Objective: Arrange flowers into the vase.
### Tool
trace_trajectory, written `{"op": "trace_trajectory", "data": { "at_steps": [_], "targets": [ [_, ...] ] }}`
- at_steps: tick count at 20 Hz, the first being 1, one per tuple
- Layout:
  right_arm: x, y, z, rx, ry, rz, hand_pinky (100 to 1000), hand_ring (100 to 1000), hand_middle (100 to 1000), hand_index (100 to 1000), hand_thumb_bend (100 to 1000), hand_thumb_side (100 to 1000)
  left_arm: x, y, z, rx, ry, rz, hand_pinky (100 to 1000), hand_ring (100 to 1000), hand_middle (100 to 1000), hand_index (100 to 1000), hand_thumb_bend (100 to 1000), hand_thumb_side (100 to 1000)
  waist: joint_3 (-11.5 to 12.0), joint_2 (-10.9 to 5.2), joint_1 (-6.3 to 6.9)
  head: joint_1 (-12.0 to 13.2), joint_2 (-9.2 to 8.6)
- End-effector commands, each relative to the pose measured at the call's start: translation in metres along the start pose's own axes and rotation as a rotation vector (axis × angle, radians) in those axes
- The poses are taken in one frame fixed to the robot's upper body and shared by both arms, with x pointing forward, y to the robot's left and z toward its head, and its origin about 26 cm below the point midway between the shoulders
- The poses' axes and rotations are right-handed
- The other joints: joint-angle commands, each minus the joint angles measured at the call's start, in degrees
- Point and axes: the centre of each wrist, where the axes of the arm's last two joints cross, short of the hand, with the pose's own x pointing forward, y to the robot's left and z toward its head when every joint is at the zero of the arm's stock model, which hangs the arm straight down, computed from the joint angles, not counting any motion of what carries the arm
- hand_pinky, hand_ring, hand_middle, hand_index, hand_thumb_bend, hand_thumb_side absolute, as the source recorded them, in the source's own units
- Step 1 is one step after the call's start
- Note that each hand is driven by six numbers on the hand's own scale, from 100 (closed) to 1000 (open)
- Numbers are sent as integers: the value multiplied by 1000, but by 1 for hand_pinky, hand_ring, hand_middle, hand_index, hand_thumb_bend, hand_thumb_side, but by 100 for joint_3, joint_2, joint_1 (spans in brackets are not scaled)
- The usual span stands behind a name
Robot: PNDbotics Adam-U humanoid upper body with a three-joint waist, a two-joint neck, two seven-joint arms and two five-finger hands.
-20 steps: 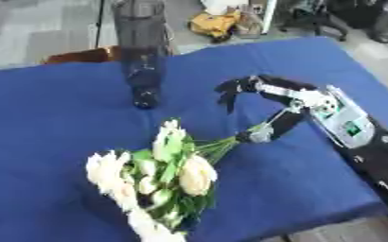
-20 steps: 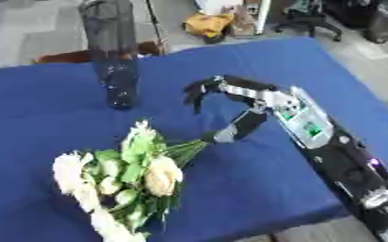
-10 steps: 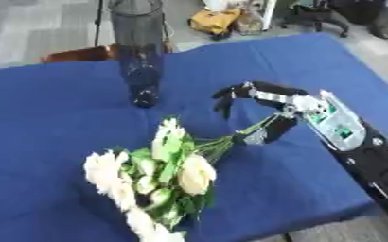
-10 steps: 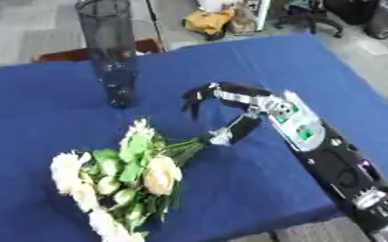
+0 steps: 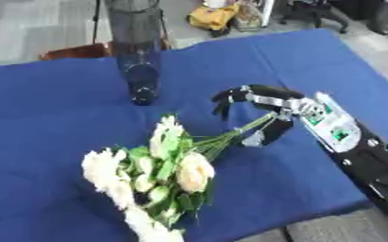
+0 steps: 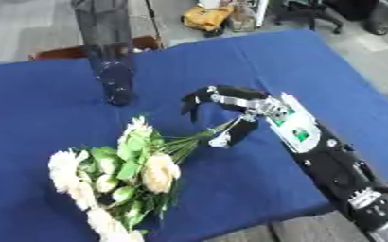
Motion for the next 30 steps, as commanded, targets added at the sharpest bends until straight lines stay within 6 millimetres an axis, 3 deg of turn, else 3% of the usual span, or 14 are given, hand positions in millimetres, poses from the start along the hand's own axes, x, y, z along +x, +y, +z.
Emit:
{"op": "trace_trajectory", "data": {
  "at_steps": [1,30],
  "targets": [
    [0,-7,2,34,-18,47,859,957,585,826,367,100,6,0,-3,-5,-24,3,390,562,608,771,690,619,-9,15,86,-28,25],
    [-13,14,1,31,31,120,838,930,576,809,360,100,4,-1,-1,-8,-15,10,389,566,611,773,676,625,9,15,86,-106,67]
  ]
}}
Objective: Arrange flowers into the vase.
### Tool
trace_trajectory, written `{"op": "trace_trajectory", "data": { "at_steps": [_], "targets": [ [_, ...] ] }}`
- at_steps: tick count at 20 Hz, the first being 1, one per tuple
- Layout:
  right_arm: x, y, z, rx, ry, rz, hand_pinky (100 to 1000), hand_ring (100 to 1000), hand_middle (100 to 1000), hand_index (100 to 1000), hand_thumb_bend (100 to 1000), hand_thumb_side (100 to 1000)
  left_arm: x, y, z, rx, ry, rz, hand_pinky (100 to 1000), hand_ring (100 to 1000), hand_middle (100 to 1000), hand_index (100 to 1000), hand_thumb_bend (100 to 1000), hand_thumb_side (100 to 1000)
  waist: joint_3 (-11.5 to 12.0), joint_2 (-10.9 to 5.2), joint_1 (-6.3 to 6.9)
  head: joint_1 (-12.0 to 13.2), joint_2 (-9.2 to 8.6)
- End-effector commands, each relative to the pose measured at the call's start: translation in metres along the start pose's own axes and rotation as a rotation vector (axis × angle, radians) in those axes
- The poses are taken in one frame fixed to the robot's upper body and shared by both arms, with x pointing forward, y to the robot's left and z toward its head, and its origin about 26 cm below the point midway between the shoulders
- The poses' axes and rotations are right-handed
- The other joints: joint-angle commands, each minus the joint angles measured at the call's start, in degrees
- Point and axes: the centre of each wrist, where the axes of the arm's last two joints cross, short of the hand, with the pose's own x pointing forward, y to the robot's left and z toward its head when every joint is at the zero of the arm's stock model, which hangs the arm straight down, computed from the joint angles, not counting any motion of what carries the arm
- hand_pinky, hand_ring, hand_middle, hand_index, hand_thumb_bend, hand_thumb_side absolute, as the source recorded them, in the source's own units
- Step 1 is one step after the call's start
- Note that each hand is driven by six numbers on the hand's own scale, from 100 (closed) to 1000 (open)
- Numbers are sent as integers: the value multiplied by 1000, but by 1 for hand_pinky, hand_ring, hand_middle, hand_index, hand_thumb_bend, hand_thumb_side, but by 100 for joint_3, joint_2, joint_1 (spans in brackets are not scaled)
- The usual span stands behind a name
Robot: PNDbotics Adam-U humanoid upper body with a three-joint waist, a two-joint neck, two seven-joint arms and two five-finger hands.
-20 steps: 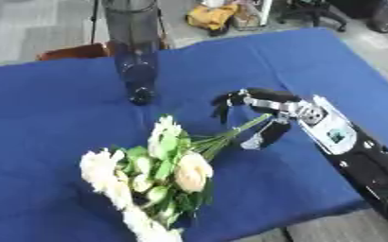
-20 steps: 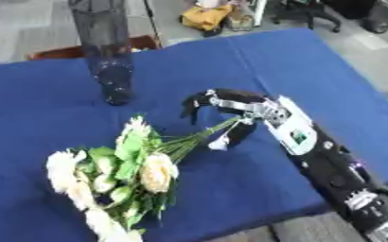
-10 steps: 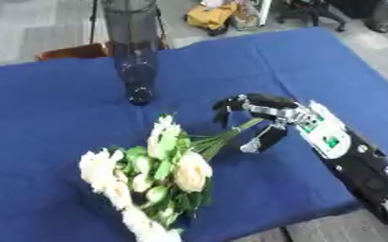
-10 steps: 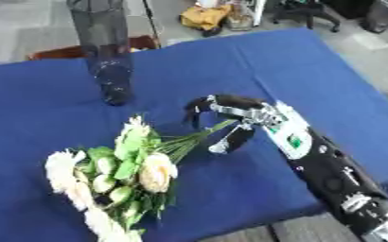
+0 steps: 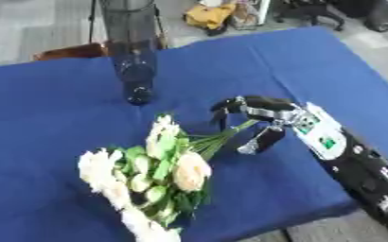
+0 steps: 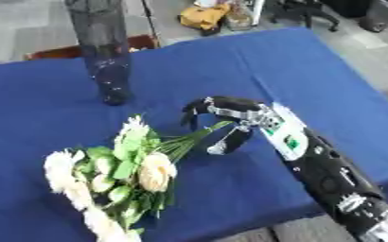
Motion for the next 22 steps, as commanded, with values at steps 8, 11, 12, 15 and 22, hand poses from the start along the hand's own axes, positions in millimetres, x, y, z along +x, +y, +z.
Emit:
{"op": "trace_trajectory", "data": {
  "at_steps": [8,11,12,15,22],
  "targets": [
    [0,-7,1,7,-3,62,837,929,575,808,360,100,5,1,-2,-6,-19,1,389,566,611,773,676,625,6,16,64,-19,23],
    [0,-8,1,3,-3,69,829,917,570,800,354,100,5,1,-2,-6,-19,1,389,566,612,773,675,625,6,18,64,-24,26],
    [1,-8,1,0,-2,76,829,917,570,800,354,100,5,1,-2,-6,-19,1,389,566,612,773,675,625,7,19,63,-27,27],
    [2,-10,0,-11,-3,101,807,886,556,782,344,100,4,0,-2,-6,-17,0,388,564,612,774,670,627,5,25,62,-30,37],
    [6,-10,-2,-55,11,187,788,859,544,765,347,105,4,0,-2,-8,-18,5,388,565,612,774,667,628,1,41,65,-49,45]
  ]
}}
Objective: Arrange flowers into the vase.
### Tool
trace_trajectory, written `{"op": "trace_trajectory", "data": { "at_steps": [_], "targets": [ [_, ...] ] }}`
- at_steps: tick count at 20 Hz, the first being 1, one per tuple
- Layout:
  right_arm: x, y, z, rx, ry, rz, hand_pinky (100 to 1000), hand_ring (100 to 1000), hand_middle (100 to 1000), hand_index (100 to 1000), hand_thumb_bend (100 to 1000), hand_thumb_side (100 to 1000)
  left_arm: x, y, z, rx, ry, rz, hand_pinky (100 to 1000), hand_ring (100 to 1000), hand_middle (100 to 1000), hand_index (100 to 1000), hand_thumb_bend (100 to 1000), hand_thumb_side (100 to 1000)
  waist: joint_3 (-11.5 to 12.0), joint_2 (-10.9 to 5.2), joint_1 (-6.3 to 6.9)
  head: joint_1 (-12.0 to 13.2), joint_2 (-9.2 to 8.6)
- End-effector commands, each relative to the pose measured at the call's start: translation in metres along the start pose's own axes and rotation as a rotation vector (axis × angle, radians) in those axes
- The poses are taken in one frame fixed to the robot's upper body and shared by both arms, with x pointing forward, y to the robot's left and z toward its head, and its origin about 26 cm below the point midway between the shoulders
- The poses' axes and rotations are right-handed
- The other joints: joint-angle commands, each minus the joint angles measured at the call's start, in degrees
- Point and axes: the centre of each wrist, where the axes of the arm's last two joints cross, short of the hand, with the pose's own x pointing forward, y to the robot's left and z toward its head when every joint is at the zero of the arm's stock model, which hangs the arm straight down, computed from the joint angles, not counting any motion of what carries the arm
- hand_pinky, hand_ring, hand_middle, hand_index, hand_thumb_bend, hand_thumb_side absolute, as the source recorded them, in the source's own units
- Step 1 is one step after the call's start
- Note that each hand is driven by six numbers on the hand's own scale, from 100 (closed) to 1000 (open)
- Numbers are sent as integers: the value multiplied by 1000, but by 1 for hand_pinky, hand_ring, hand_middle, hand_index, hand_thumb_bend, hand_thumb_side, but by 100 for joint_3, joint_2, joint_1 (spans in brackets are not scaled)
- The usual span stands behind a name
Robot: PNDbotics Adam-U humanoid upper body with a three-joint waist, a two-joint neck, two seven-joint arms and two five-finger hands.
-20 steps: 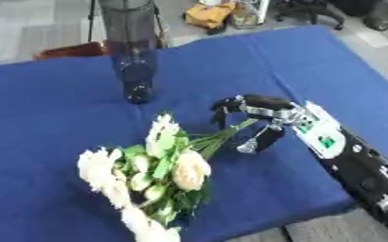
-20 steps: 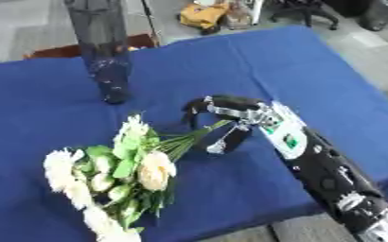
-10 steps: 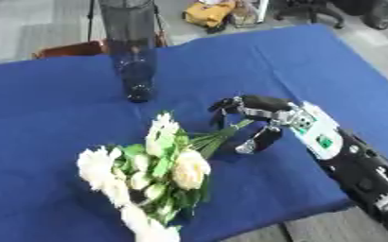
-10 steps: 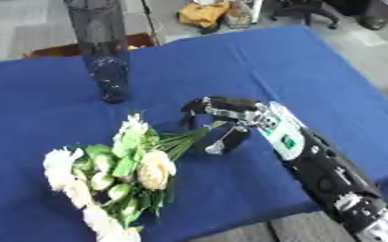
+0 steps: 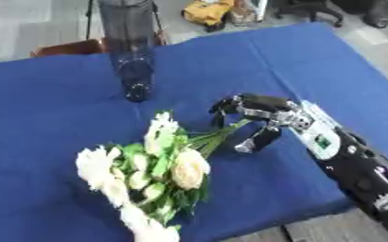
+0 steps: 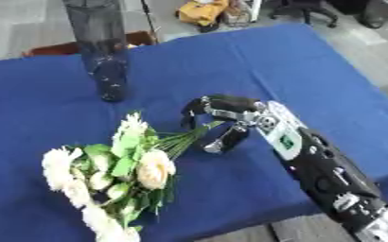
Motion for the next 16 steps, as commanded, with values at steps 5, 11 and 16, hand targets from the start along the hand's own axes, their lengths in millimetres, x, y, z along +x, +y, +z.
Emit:
{"op": "trace_trajectory", "data": {
  "at_steps": [5,11,16],
  "targets": [
    [3,-9,-2,-35,6,115,783,853,548,763,343,111,5,0,-2,-7,-20,0,388,565,612,774,665,628,5,14,73,-34,34],
    [1,-4,-3,-30,12,145,788,865,568,775,338,115,5,0,-2,-9,-22,1,388,565,612,775,664,629,7,18,84,-49,29],
    [0,-3,-3,-15,17,160,789,868,574,780,336,116,5,0,-3,-10,-23,2,388,565,613,774,663,629,9,21,91,-56,24]
  ]
}}
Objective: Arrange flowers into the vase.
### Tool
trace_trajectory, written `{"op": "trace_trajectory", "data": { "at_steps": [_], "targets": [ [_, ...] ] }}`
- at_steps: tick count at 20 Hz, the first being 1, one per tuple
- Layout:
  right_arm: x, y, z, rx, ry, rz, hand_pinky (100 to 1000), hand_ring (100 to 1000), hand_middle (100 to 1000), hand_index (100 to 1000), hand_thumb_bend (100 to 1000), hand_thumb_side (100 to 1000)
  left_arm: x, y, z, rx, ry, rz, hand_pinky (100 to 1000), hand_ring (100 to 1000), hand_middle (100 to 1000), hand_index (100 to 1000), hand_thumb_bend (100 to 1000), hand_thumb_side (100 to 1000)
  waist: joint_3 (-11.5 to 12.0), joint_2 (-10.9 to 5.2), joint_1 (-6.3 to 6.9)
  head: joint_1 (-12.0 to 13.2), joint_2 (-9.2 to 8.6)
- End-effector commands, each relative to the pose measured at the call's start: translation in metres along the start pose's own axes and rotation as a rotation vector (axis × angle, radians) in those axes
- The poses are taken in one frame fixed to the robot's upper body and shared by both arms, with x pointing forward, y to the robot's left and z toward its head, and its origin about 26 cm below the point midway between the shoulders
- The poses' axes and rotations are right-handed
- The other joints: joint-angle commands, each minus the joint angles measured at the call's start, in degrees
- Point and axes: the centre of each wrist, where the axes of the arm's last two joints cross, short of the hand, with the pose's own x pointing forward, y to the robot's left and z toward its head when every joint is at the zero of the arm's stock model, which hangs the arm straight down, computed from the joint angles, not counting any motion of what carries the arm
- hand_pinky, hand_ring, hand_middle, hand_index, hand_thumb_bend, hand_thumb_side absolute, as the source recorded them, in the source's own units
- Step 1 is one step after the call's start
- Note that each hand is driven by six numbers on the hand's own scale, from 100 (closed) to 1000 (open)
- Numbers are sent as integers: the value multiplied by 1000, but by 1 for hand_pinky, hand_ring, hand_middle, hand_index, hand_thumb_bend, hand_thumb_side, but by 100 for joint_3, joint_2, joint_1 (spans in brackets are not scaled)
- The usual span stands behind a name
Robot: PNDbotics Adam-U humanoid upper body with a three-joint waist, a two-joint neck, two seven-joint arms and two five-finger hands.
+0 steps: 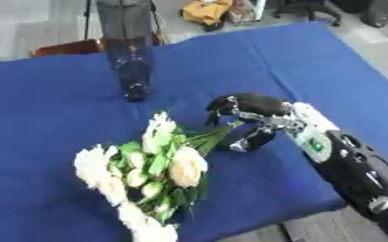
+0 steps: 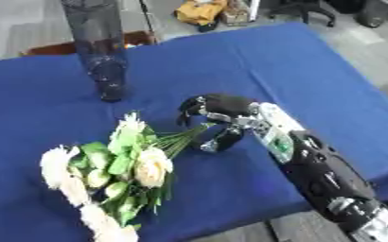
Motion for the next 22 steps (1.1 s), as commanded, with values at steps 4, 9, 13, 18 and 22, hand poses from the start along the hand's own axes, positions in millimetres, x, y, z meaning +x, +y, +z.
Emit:
{"op": "trace_trajectory", "data": {
  "at_steps": [4,9,13,18,22],
  "targets": [
    [-3,-9,2,-2,5,36,789,868,574,780,336,116,6,1,-3,-8,-22,-5,388,565,613,774,663,629,8,7,92,-23,24],
    [-4,-6,3,30,13,41,801,888,612,809,322,117,6,1,-3,-9,-22,-5,388,567,613,774,660,631,12,16,99,-25,21],
    [-6,-4,3,69,24,45,800,887,613,809,320,116,6,1,-3,-10,-22,-4,388,567,613,775,659,632,12,20,104,-18,26],
    [-6,-5,2,66,33,50,793,879,602,805,318,120,6,0,-3,-10,-21,-3,387,567,614,775,659,632,10,18,110,-21,26],
    [-6,-4,1,68,34,54,789,876,601,804,313,122,5,0,-3,-11,-20,-3,387,568,614,775,657,633,11,17,113,-26,27]
  ]
}}
